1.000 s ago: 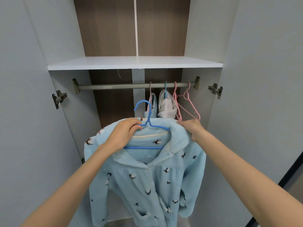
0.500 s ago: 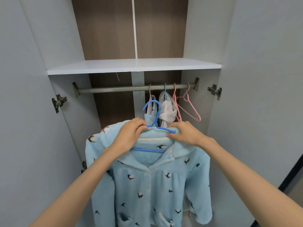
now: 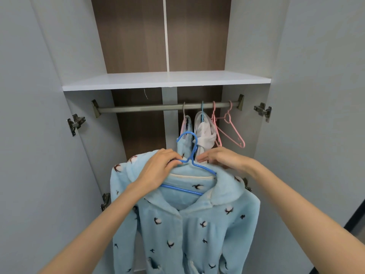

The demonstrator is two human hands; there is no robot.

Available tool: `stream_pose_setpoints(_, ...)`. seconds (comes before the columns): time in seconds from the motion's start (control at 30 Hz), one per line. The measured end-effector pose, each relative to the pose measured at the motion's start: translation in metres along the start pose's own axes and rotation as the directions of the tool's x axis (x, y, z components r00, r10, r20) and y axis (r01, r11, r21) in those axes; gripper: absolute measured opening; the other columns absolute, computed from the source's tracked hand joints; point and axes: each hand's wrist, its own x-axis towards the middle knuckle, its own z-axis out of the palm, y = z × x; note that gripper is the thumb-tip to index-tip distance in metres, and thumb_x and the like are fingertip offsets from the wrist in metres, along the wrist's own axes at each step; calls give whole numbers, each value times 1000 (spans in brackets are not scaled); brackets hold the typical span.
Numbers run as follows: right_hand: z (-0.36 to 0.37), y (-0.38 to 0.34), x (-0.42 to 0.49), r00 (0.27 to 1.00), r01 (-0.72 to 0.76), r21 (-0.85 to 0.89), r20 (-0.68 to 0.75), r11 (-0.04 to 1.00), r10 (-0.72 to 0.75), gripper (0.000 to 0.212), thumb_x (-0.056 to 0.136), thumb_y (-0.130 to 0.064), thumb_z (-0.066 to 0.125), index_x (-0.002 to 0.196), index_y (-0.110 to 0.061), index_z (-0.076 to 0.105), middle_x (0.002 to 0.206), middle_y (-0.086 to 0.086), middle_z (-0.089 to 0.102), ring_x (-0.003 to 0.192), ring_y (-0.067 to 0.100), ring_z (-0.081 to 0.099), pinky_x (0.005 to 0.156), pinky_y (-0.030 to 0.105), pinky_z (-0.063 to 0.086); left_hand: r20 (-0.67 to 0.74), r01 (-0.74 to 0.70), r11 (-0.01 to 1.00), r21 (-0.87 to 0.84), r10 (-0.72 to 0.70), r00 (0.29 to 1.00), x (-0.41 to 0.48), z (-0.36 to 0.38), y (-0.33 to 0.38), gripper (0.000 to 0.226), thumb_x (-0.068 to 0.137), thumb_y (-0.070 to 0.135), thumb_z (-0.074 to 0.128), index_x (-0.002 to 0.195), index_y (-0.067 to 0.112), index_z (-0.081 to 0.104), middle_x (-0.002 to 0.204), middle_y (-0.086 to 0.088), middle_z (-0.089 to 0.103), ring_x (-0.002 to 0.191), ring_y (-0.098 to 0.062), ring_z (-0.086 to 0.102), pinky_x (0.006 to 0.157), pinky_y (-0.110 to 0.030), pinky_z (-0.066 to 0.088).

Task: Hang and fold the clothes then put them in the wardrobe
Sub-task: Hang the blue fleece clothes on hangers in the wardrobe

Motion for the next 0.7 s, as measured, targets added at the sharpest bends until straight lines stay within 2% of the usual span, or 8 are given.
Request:
stream_pose_setpoints(0.07, 0, 3, 2, 995, -92, -43, 45, 995, 94, 30, 93, -32, 56, 115, -17, 68, 118, 0, 66, 107, 13, 62, 98, 32, 49, 4, -8, 1000, -2, 8, 1000, -2, -1, 0, 16, 95, 21, 53, 95, 20, 69, 87, 15, 58, 82, 4, 46, 75, -7, 33)
stream_pose_setpoints(0.13, 3, 2, 5, 957, -237, -146, 137, 960, 257, 51, 85, -56, 60, 117, -17, 65, 117, 1, 67, 105, 18, 65, 97, 37, 50, 14, -29, 1000, -5, 29, 999, -2, -1, 2, 16, 95, 20, 53, 96, 18, 70, 88, 15, 58, 83, 4, 47, 77, -7, 33)
stream_pose_setpoints(0.23, 6, -7, 9, 907, -318, -296, 183, 901, 380, 59, 81, -57, 65, 121, -13, 61, 120, 3, 65, 108, 20, 62, 99, 37, 49, 35, -66, 998, -19, 67, 997, -1, -1, 6, 17, 95, 19, 54, 97, 16, 71, 90, 15, 60, 86, 2, 50, 82, -9, 36)
stream_pose_setpoints(0.37, 10, -10, 10, 980, -140, -364, 82, 921, 182, 20, 79, -31, 75, 85, -17, 62, 95, 0, 63, 88, 17, 60, 80, 28, 50, 60, -44, 998, -42, 47, 997, -1, -1, 3, 16, 95, 20, 54, 95, 16, 70, 92, 16, 62, 88, -2, 55, 81, -11, 39)
stream_pose_setpoints(0.47, 9, -14, 7, 979, 10, -461, -178, 887, -103, 34, 73, -30, 78, 56, -23, 48, 60, -8, 50, 60, 10, 46, 55, 27, 37, 79, -33, 999, 33, 31, 996, -2, -1, -3, 18, 96, 24, 53, 96, 18, 70, 98, 13, 67, 91, -2, 57, 83, -13, 39)
stream_pose_setpoints(0.53, 12, -16, 6, 932, 7, -662, -267, 750, -244, 41, 75, -40, 73, 53, -26, 42, 58, -8, 44, 60, 13, 44, 51, 26, 29, 44, -24, 997, 66, 21, 999, -2, -1, -4, 18, 96, 25, 52, 95, 20, 70, 98, 13, 68, 91, -3, 58, 83, -16, 39)
stream_pose_setpoints(0.6, 15, -15, 5, 928, -38, -751, -271, 659, -256, 37, 83, -47, 64, 58, -27, 45, 65, -6, 47, 70, 18, 47, 56, 26, 33, -8, -7, 997, 75, 8, 1000, 1, -1, -3, 18, 96, 24, 53, 93, 20, 70, 96, 14, 69, 90, -5, 59, 83, -17, 36)
stream_pose_setpoints(0.7, 15, -16, 3, 951, 4, -720, -212, 694, -225, 21, 87, -29, 62, 69, -23, 54, 74, -3, 52, 81, 23, 53, 57, 28, 34, -55, 17, 978, 206, -6, 998, 1, 3, 1, 21, 98, 30, 46, 93, 29, 66, 96, 23, 64, 93, 1, 53, 92, -18, 14)
